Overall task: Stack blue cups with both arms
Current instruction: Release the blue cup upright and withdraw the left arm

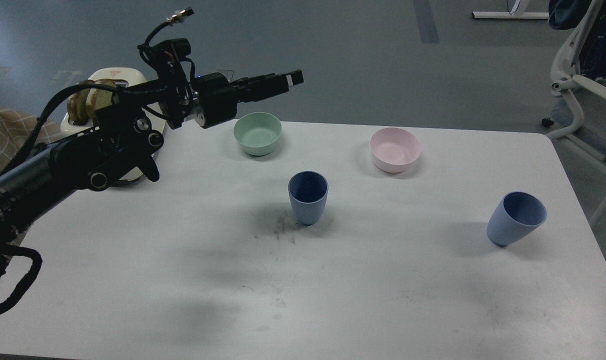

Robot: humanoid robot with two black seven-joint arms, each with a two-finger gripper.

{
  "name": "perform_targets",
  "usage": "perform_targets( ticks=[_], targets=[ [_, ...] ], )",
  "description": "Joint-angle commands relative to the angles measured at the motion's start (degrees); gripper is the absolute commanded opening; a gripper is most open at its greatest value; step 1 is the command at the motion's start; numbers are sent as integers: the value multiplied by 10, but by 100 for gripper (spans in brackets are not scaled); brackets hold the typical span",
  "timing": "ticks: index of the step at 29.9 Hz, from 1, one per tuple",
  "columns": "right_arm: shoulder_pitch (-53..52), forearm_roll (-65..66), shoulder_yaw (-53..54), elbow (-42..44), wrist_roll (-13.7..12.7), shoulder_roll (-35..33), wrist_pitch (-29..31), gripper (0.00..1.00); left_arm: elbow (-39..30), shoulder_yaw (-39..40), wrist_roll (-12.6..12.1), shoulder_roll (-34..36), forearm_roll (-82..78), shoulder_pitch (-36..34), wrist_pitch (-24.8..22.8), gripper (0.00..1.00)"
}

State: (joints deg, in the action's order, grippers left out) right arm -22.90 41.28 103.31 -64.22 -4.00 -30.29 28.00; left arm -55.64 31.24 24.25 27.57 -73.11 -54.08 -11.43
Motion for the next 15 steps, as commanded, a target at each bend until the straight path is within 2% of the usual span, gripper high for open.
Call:
perform_targets(
  ticks=[1,2,7,8,11,13,14,15],
  targets=[
    [0,42,-39,-20,0,-60,0,100,1,57,2,12,194,5,6,97],
    [0,42,-39,-21,0,-60,0,100,1,58,2,12,195,5,6,97],
    [-4,197,-92,-83,7,-90,0,100,3,172,0,10,428,6,2,97],
    [-4,197,-92,-83,7,-90,0,100,3,172,0,10,429,6,2,97],
    [-4,320,-136,-121,8,-106,0,100,7,246,-1,8,489,16,-10,97],
    [-13,403,-191,-143,23,-128,0,100,25,293,-3,5,507,31,-15,97],
    [-14,404,-191,-143,23,-128,0,100,25,293,-3,5,507,31,-15,97],
    [-18,433,-222,-148,35,-138,0,100,31,304,-3,4,510,36,-19,97]
  ],
)
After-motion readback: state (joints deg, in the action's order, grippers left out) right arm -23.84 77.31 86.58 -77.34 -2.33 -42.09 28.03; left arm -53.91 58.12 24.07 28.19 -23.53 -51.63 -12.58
